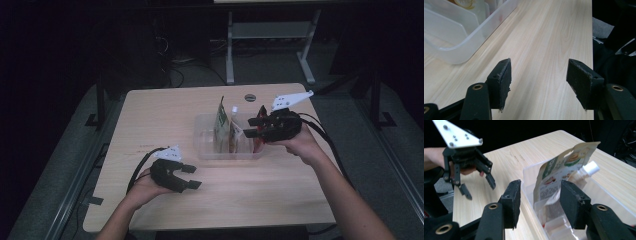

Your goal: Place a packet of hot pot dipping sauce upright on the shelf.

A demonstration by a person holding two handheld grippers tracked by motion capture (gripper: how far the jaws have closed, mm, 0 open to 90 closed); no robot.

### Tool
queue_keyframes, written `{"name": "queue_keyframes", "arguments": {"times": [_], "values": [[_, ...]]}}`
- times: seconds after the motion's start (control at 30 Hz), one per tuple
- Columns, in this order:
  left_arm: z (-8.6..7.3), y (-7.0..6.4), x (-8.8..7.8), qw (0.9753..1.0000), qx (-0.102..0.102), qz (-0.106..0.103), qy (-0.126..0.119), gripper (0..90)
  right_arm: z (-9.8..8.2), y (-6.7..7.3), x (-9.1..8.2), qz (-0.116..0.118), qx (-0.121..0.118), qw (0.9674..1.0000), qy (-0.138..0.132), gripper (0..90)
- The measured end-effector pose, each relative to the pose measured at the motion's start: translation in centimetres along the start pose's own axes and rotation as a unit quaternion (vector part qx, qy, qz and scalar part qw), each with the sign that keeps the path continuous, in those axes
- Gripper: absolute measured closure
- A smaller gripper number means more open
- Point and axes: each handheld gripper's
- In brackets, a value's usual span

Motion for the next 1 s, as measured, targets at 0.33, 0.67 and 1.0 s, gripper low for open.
{"name": "queue_keyframes", "arguments": {"times": [0.33, 0.67, 1.0], "values": [[-1.0, 0.1, -1.3, 0.9998, -0.011, 0.019, 0.005, 36.0, -2.7, 1.2, -2.5, -0.017, -0.006, 0.9997, 0.013, 46.7], [-2.6, 0.0, -3.0, 0.9988, -0.025, 0.041, 0.008, 34.2, -6.3, 1.8, -3.9, -0.039, -0.010, 0.9989, 0.025, 42.4], [-4.5, 0.3, -3.9, 0.9969, -0.032, 0.062, 0.036, 32.3, -10.8, 1.2, -4.4, -0.062, 0.010, 0.9965, 0.056, 40.3]]}}
Point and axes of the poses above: each handheld gripper's, and its own axes: x roughly forward along the jaws, z roughly out of its top, y roughly to its left, and after that the axes turned 5 degrees about x, right-handed
